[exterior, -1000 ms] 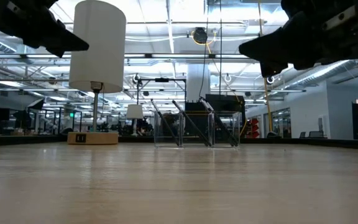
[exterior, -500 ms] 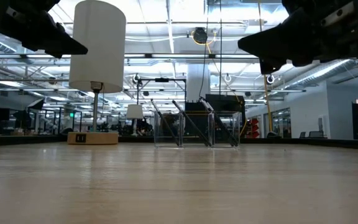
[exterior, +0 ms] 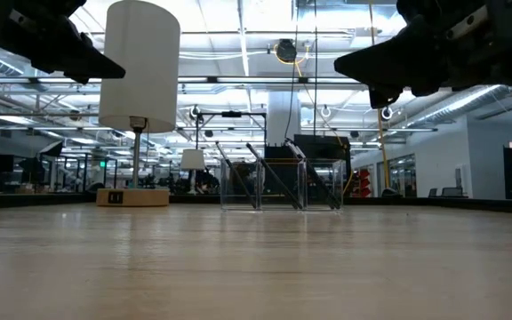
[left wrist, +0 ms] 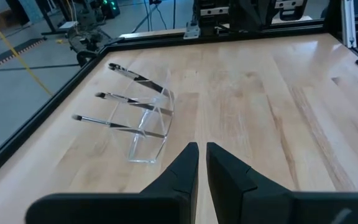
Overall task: Put items in baskets/containers
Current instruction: Return to home position
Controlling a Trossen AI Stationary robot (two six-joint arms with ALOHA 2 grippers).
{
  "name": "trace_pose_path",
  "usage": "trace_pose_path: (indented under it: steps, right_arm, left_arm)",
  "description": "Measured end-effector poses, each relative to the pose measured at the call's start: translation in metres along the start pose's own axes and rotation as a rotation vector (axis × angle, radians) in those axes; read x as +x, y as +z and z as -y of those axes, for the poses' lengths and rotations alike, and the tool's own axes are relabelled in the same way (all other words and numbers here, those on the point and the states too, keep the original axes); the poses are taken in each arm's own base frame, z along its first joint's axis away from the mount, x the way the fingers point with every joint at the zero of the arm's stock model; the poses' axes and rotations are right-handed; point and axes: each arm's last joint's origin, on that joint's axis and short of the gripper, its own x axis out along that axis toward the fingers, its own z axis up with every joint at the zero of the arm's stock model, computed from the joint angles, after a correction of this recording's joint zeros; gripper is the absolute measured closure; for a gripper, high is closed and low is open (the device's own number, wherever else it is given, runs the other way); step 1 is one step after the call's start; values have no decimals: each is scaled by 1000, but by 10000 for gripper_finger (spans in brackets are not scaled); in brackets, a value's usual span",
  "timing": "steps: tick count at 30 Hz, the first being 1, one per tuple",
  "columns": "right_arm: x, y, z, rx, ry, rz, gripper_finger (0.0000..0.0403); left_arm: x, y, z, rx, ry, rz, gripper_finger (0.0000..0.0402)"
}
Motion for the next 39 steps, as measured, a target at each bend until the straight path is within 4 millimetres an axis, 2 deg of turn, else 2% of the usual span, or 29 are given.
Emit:
trace_pose_path:
  steps: [7,12,16,20,22,25,30,33,36,39]
  right_arm:
    - [0,1,0,2,1,7,403]
    - [0,1,0,0,-1,7,403]
    - [0,1,2,10,-75,15,403]
    - [-5,17,5,53,-149,91,403]
    - [-13,24,7,60,-138,119,403]
    - [-33,28,7,63,-103,153,403]
    - [-65,21,18,74,-130,188,403]
    - [-83,19,23,107,-122,232,403]
    - [-91,15,24,130,-111,243,403]
    - [-93,15,24,113,-112,237,403]
  left_arm:
    - [0,0,0,-27,-5,0,360]
    - [0,0,0,16,8,2,360]
    - [0,1,0,19,1,7,360]
    - [-14,16,-1,35,-92,12,360]
    - [-28,26,-1,24,-183,23,360]
    - [-46,29,-2,-10,-223,69,360]
    - [-61,15,-4,31,-182,139,360]
    - [-73,13,-10,23,-210,178,360]
    - [-81,13,-17,8,-195,228,360]
    - [-79,1,-16,50,-166,258,360]
